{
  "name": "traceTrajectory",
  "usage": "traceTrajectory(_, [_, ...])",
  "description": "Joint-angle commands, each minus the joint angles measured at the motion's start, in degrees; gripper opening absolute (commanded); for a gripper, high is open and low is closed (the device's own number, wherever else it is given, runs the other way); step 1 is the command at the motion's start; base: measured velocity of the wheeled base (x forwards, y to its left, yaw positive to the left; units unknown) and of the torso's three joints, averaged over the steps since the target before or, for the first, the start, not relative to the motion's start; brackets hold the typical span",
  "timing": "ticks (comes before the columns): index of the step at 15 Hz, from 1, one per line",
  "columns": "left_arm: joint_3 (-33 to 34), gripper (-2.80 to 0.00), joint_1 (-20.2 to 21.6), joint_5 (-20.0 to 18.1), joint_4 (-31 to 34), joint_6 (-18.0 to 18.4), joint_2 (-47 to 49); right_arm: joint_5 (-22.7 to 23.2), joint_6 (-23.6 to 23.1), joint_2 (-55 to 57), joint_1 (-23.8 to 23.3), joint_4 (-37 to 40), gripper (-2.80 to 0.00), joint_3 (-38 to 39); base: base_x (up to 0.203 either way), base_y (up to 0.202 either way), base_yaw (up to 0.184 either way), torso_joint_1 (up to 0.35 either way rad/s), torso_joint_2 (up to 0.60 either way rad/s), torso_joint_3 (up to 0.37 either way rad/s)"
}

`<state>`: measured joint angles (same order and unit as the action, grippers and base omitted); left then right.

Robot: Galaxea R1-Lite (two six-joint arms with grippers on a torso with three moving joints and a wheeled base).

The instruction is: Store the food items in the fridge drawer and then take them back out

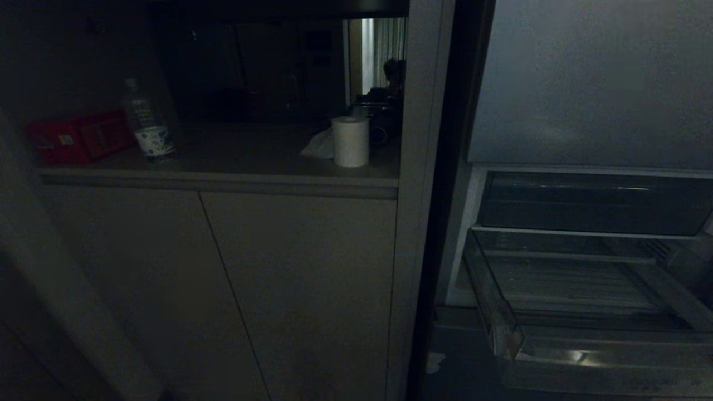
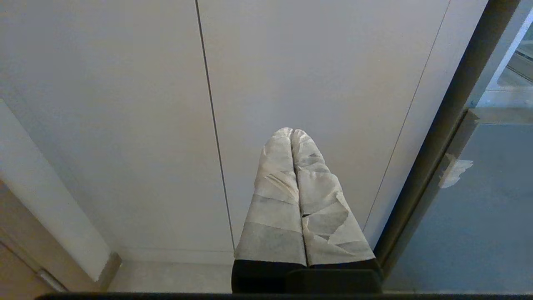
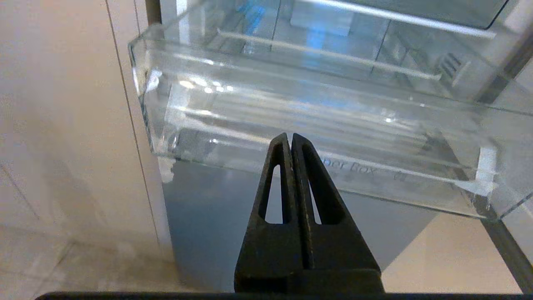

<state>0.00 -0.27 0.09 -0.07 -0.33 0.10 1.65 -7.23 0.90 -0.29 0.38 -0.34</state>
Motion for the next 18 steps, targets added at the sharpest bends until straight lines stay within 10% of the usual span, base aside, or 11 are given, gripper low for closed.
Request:
traceTrajectory(1, [0.00, -2.80, 0.00, -0.01, -0.01, -0.02, -0.01, -0.06, 0.11, -0.90, 0.03, 0.24, -2.80, 0.25, 0.000, 0.000, 0.000, 0.000, 0.00, 0.000])
traceTrajectory(18, [0.00, -2.80, 0.00, -0.01, -0.01, -0.02, -0.01, -0.68, 2.66, -0.90, 0.03, 0.15, -2.80, 0.34, 0.001, 0.006, -0.125, 0.001, 0.00, 0.001])
